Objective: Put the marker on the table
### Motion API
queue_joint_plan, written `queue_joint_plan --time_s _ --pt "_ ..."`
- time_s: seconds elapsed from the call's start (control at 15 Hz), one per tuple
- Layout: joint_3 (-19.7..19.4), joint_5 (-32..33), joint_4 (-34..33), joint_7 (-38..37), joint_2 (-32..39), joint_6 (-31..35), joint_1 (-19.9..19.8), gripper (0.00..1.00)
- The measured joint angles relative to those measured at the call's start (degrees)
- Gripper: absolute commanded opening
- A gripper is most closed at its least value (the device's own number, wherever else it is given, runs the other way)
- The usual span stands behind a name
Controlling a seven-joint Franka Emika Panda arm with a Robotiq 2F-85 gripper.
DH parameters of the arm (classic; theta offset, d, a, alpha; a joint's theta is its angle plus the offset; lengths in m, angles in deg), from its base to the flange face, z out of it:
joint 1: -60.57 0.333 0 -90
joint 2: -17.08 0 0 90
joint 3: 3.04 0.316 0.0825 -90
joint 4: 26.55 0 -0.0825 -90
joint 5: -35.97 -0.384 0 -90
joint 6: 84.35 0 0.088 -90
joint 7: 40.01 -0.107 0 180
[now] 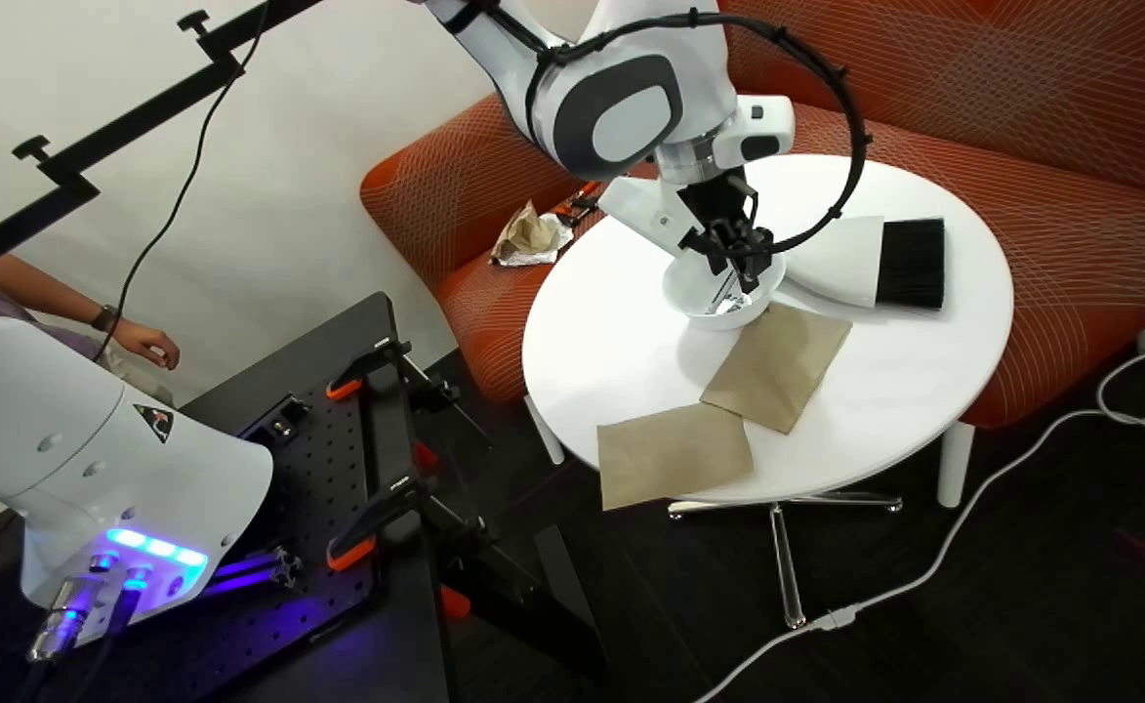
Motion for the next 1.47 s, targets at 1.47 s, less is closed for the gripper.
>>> queue_joint_plan --time_s 1.47 --pt "-2.3 6.6 12.4 -4.2 -19.9 1.2 6.3 0.03"
